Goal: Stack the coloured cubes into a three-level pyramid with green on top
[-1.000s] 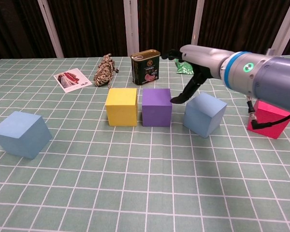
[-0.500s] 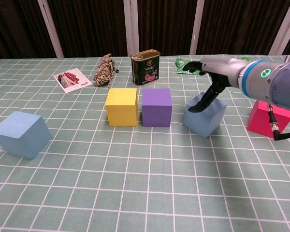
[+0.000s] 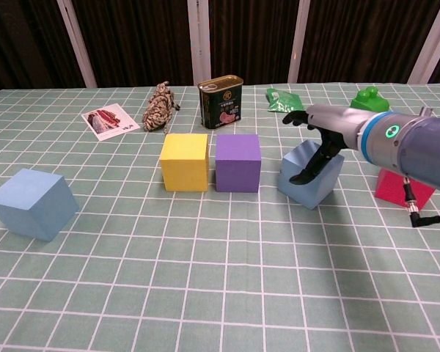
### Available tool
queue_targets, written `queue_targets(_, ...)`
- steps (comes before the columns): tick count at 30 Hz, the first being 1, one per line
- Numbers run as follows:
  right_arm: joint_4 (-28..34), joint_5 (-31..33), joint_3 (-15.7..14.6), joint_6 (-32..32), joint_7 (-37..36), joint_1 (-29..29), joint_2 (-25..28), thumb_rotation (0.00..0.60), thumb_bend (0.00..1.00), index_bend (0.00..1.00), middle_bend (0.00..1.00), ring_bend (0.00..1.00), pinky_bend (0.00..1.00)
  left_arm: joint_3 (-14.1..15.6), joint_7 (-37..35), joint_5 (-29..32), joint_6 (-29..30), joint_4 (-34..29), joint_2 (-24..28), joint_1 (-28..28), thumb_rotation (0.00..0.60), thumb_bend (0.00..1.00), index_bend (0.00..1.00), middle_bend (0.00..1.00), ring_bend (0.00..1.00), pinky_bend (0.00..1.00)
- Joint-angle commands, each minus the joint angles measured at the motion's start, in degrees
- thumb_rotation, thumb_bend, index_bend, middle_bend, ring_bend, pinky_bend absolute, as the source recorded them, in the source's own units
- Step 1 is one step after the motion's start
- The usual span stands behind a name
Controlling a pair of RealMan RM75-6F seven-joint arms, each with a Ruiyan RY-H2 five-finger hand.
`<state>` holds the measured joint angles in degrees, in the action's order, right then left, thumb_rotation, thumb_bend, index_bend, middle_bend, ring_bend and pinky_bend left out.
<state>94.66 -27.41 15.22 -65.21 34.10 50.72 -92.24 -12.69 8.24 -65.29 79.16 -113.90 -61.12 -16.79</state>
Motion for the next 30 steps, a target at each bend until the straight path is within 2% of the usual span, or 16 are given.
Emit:
queue_targets(1, -1.3, 0.8, -0.4, -0.1, 0.3, -0.4, -0.3, 0.600, 0.25, 0.00, 0.01, 0.00, 0.00, 0.0, -0.1, 0.0, 0.0, 0.0, 0.0, 0.0, 0.600, 0.14, 0.00, 0.00, 0.00, 0.01)
queue_targets(11, -2.2, 3.8, -0.5, -0.5, 2.1, -1.2, 1.2, 0.600, 0.25, 0.00, 0.02, 0.00, 0.00, 0.1, 0.0, 0.0, -0.2, -0.1, 0.1, 0.0, 0.600, 0.14, 0.00, 0.00, 0.00, 0.01)
queue_targets(18, -2.1, 3.7, -0.3, -1.3, 2.5, -1.7, 2.3, 0.600, 0.25, 0.00, 0.02, 0.00, 0.00, 0.1, 0.1, -0.2, -0.1, -0.3, 0.0, 0.0, 0.600, 0.14, 0.00, 0.00, 0.00, 0.01)
queue_targets(30, -6.0, 2.8, -0.2, 1.4, 2.0, -1.9, 3.2, 0.600, 0.25, 0.00, 0.02, 0.00, 0.00, 0.2, 0.2, -0.4, 0.1, -0.6, 0.2, 0.1, 0.600, 0.14, 0.00, 0.00, 0.00, 0.01)
